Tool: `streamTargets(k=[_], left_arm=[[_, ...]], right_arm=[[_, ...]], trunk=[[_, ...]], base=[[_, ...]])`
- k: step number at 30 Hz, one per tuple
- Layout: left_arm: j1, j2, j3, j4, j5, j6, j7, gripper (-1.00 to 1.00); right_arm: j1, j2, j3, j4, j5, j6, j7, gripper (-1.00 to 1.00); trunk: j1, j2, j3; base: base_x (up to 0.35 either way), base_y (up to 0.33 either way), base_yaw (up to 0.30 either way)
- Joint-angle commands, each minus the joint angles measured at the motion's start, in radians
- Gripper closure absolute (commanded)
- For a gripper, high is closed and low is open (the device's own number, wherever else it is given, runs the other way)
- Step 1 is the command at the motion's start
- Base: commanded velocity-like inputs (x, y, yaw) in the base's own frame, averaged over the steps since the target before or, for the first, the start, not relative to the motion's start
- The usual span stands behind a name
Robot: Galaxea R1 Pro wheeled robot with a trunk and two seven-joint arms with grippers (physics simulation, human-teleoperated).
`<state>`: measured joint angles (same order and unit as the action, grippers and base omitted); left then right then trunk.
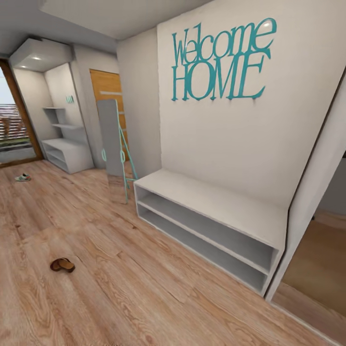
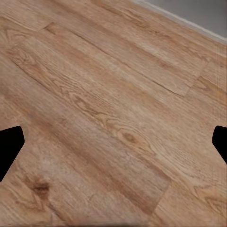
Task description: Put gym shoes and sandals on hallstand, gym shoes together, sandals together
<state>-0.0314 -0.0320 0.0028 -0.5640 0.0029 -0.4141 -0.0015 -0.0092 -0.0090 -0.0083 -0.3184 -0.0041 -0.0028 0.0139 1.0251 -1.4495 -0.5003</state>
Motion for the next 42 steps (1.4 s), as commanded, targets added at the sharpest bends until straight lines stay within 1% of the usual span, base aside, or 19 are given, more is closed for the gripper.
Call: streamTargets(k=[1,8,20,42], left_arm=[[-0.001,0.0,0.0,0.001,0.0,-0.003,0.0,-1.0],[-0.001,0.0,0.0,0.001,0.0,-0.003,0.0,-1.0],[-0.001,0.0,0.0,0.001,0.001,-0.003,0.0,-1.0],[-0.001,0.0,0.0,0.001,0.002,-0.003,0.0,-1.0]], right_arm=[[0.0,0.0,-0.001,-0.001,0.0,0.0,0.001,-1.0],[0.0,0.001,-0.001,-0.001,0.0,0.0,0.001,-1.0],[0.0,0.001,-0.001,-0.001,0.0,0.0,0.001,-1.0],[0.0,0.001,-0.001,0.0,0.0,0.0,0.001,-1.0]], trunk=[[0.0,-0.001,-0.001],[0.0,-0.001,-0.001],[0.0,-0.001,-0.001],[0.0,-0.001,-0.001]], base=[[0.0,0.0,0.293],[0.079,0.0,0.293],[0.317,0.012,0.293],[0.287,0.191,0.293]])
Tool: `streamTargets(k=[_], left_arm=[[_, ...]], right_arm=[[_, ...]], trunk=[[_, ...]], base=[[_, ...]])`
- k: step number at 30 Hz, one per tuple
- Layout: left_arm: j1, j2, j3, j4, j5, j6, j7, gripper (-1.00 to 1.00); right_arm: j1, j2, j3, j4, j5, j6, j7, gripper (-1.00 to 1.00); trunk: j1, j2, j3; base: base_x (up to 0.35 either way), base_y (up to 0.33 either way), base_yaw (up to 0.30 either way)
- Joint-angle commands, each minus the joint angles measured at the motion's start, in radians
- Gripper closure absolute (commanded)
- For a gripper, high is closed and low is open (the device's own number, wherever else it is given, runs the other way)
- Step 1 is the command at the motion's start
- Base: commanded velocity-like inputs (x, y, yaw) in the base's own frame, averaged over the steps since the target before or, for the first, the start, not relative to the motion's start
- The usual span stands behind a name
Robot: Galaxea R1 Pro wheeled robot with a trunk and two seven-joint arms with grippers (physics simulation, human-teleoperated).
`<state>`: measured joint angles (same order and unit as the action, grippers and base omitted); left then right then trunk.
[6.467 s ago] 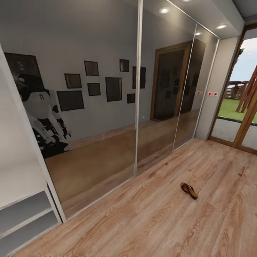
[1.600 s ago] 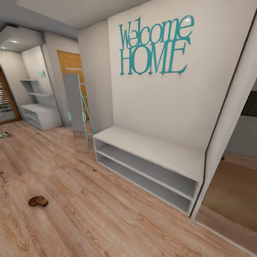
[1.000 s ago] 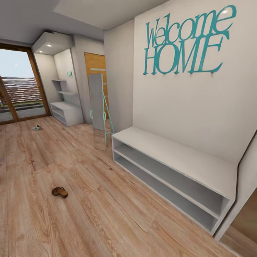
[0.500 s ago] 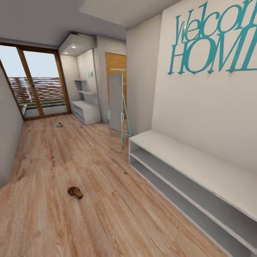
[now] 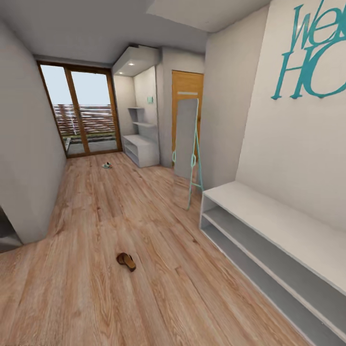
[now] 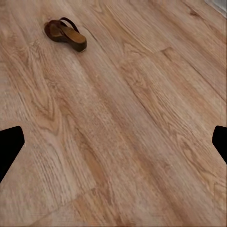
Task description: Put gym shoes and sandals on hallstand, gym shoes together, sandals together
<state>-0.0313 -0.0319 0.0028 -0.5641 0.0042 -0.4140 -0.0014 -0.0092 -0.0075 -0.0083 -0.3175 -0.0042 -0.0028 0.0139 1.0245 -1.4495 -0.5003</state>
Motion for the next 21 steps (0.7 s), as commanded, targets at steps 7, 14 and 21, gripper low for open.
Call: streamTargets(k=[7,14,21], left_arm=[[-0.001,0.0,0.0,0.001,0.0,-0.003,0.0,-1.0],[-0.001,0.0,0.0,0.001,0.0,-0.003,0.0,-1.0],[-0.001,0.0,0.0,0.001,0.0,-0.003,0.0,-1.0]], right_arm=[[0.0,0.0,-0.001,-0.001,0.0,0.0,0.001,-1.0],[0.0,0.0,-0.001,-0.001,0.0,0.0,0.001,-1.0],[0.0,0.0,-0.001,0.0,0.0,0.0,0.001,-1.0]], trunk=[[0.001,0.0,-0.001],[0.001,0.0,-0.001],[0.001,0.0,-0.001]], base=[[0.288,0.071,0.293],[0.333,0.006,0.293],[0.346,0.0,0.293]])
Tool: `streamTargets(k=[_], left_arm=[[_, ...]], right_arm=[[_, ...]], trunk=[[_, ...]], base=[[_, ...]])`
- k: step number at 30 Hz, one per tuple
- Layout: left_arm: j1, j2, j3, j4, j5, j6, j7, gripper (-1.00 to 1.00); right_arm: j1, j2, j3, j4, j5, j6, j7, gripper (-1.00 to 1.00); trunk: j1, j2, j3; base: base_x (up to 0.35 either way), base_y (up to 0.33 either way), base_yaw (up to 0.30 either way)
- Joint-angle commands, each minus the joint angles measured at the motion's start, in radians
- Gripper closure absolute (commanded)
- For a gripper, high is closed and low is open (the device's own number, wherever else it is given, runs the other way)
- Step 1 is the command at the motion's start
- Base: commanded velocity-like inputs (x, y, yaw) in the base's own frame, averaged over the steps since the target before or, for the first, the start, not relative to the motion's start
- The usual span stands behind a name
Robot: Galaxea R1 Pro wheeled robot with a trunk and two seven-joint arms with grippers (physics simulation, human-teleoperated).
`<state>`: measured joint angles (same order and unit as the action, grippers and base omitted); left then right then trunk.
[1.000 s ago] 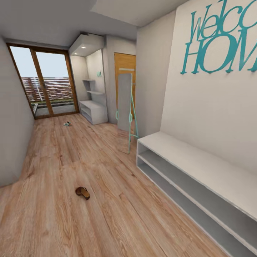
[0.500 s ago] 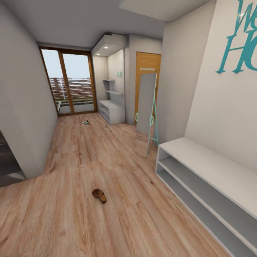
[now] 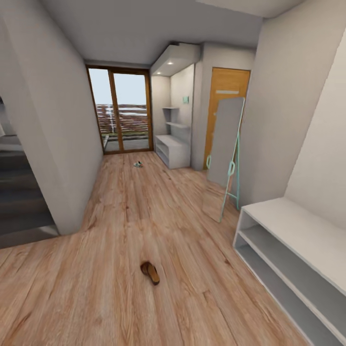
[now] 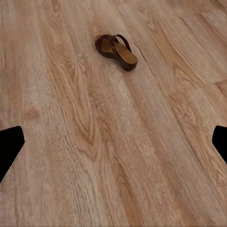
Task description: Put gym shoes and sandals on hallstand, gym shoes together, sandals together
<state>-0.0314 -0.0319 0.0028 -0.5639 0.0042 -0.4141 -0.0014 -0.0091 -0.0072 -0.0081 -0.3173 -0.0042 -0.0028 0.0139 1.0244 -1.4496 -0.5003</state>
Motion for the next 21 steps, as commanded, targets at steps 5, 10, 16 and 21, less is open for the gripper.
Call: streamTargets(k=[5,10,16,21], left_arm=[[-0.001,0.0,0.0,0.001,0.0,-0.003,0.0,-1.0],[-0.001,0.0,0.0,0.001,0.0,-0.003,0.0,-1.0],[-0.001,0.0,0.0,0.001,0.0,-0.003,0.0,-1.0],[-0.001,0.0,0.0,0.001,0.0,-0.003,0.0,-1.0]], right_arm=[[0.0,0.0,-0.001,-0.001,0.0,0.0,0.001,-1.0],[0.0,0.0,-0.001,0.0,0.0,0.0,0.001,-1.0],[0.0,-0.002,0.0,0.0,0.0,0.0,0.002,-1.0],[0.0,-0.002,0.0,0.001,0.004,0.0,0.003,-1.0]], trunk=[[0.001,0.0,-0.001],[0.001,0.0,-0.001],[0.001,0.0,-0.001],[0.001,0.0,-0.001]], base=[[0.347,-0.022,0.293],[0.347,-0.12,0.293],[0.345,-0.187,0.174],[0.341,-0.214,0.032]])
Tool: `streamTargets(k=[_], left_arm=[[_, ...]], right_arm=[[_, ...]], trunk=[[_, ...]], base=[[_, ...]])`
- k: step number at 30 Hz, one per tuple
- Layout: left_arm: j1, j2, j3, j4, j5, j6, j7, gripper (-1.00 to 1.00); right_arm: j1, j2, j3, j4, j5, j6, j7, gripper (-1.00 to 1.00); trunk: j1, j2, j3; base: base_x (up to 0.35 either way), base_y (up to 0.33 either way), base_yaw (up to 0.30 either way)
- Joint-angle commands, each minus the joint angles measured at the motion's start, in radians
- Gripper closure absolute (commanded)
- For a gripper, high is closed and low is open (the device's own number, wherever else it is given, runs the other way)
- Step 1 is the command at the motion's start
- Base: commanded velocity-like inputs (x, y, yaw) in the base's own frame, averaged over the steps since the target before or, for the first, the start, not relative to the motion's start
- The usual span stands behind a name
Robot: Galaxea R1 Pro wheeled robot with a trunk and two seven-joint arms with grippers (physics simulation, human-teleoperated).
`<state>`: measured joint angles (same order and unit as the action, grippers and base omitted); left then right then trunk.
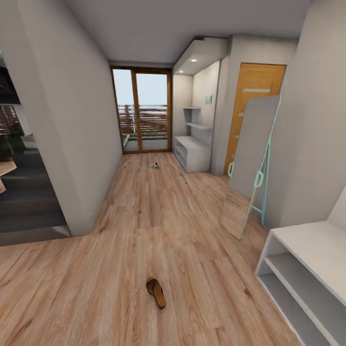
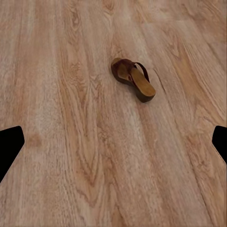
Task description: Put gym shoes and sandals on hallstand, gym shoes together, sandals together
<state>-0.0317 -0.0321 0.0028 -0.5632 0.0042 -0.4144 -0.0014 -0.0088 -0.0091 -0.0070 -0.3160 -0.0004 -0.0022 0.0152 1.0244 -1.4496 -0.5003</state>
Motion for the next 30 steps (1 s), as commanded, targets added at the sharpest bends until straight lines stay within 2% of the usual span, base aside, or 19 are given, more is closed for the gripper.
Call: streamTargets(k=[1,16,25,30], left_arm=[[0.0,0.0,0.0,0.0,0.0,-0.003,0.0,-1.0],[0.0,0.001,0.001,0.0,-0.002,-0.003,0.001,-1.0],[0.0,0.001,0.005,-0.001,-0.004,-0.003,0.001,-1.0],[0.0,0.001,0.005,-0.005,-0.006,-0.004,0.0,-1.0]], right_arm=[[0.0,0.0,-0.001,0.0,0.001,0.0,0.002,-1.0],[0.0,0.003,-0.001,0.001,-0.003,-0.001,0.003,-1.0],[-0.001,0.002,0.0,-0.005,0.0,0.0,0.004,-1.0],[-0.01,-0.001,-0.001,-0.007,-0.001,0.009,0.006,-1.0]], trunk=[[0.001,0.0,-0.001],[0.001,0.0,-0.001],[0.001,0.0,-0.001],[0.001,0.0,-0.001]], base=[[0.334,-0.219,0.008],[0.27,-0.24,0.001],[0.031,-0.33,0.0],[0.004,-0.153,0.0]])
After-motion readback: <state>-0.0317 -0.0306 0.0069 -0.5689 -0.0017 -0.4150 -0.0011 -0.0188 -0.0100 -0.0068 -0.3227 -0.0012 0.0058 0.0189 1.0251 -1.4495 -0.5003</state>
